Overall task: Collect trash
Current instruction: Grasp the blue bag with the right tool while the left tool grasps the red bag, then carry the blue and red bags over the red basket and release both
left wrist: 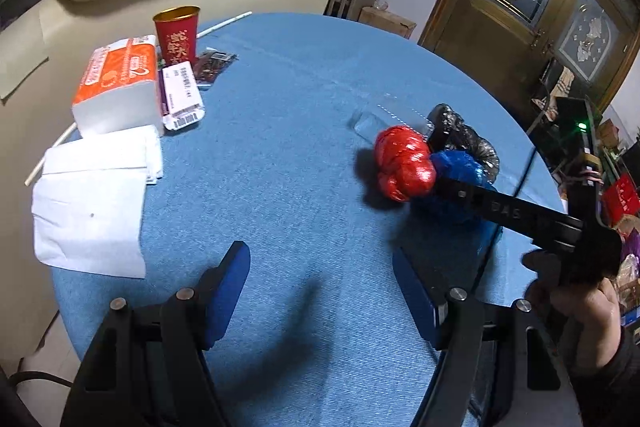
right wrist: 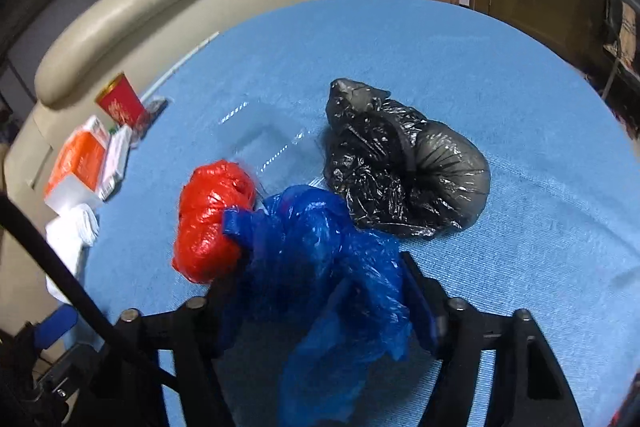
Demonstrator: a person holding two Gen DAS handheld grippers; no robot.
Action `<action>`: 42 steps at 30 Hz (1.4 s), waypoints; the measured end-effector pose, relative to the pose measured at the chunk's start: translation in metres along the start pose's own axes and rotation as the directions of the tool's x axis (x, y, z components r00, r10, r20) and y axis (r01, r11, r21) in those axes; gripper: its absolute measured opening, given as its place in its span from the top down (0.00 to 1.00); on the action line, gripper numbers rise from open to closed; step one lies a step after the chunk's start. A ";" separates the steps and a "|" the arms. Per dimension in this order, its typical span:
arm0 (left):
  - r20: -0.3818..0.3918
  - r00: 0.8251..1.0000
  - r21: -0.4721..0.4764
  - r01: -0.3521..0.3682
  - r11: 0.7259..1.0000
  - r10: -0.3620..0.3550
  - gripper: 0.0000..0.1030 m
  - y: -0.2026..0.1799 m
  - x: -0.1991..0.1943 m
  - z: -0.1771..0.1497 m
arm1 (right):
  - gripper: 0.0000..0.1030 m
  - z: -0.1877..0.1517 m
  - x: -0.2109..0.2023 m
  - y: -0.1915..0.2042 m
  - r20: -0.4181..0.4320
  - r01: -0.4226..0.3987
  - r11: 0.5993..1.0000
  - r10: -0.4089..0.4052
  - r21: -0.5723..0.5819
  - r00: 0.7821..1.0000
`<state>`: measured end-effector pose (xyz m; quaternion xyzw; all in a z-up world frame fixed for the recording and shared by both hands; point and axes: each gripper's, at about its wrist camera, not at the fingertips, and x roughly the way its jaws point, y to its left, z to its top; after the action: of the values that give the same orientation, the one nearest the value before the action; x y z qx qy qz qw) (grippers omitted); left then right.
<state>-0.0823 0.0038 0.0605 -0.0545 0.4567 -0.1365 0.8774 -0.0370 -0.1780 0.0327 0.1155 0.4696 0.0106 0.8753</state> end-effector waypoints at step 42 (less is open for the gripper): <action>-0.009 0.997 0.151 -0.076 0.986 0.078 0.62 -0.064 0.037 0.018 | 0.47 -0.102 -0.123 -0.064 0.154 -0.144 0.965 0.111 0.221 0.982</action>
<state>-0.0597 -0.0684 0.0552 0.0306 0.4532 -0.1368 0.8803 -0.1956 -0.2361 0.0651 0.2472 0.3967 0.0041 0.8840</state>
